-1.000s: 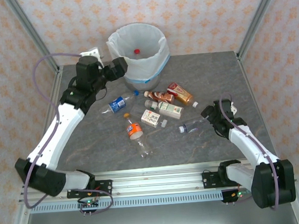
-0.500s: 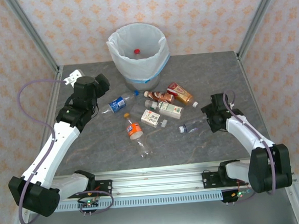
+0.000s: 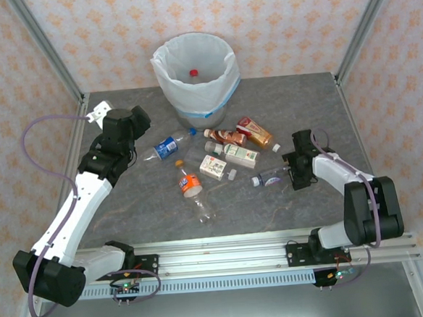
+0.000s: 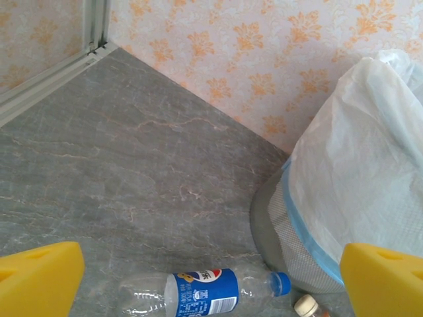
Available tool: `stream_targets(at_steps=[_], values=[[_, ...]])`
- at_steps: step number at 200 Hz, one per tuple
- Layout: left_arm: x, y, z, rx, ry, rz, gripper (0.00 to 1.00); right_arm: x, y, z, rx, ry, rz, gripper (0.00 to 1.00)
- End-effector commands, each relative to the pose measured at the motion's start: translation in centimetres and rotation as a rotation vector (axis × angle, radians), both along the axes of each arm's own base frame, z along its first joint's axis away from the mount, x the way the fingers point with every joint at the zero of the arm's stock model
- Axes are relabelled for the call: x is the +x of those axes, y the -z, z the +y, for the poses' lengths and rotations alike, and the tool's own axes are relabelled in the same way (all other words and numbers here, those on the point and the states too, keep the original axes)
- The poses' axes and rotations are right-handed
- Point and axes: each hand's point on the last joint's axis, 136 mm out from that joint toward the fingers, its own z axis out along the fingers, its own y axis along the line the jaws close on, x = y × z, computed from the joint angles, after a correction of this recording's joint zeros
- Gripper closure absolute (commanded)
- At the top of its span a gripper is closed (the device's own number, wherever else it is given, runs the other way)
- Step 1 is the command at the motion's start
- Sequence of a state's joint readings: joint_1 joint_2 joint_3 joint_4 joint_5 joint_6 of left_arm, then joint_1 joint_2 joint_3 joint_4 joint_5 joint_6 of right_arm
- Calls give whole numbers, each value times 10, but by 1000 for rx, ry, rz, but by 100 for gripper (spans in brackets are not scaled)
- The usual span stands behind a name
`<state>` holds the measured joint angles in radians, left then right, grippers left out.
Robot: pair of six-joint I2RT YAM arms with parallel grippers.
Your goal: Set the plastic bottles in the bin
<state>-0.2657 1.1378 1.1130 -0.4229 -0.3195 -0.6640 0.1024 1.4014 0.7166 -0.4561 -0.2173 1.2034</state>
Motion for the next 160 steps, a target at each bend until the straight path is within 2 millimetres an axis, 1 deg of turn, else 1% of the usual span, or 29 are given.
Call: stream_targets(at_steps=[1,24,53,96,109,122,160], values=[[-7,17,12,16,-53,52,0,4,3,-1,-30,-24,23,19],[-7,20,12,12,-48,65,0,6,12,3,-11,-42,41,21],[-7,19,14,15,-49,67,0,6,14,-2,-42,-42,42,24],[-5,26,10,-4,-38,82,0,5,5,-11,-92,-31,4,29],[-4,28,9,-5,-34,88,0,9,0,-11,-95,-36,-36,33],[-3,27,9,-8,-31,85,0,10,-3,-13,-102,-32,-71,38],[-1,26,6,-14,-19,79,0,10,-16,-19,-146,-50,-143,43]])
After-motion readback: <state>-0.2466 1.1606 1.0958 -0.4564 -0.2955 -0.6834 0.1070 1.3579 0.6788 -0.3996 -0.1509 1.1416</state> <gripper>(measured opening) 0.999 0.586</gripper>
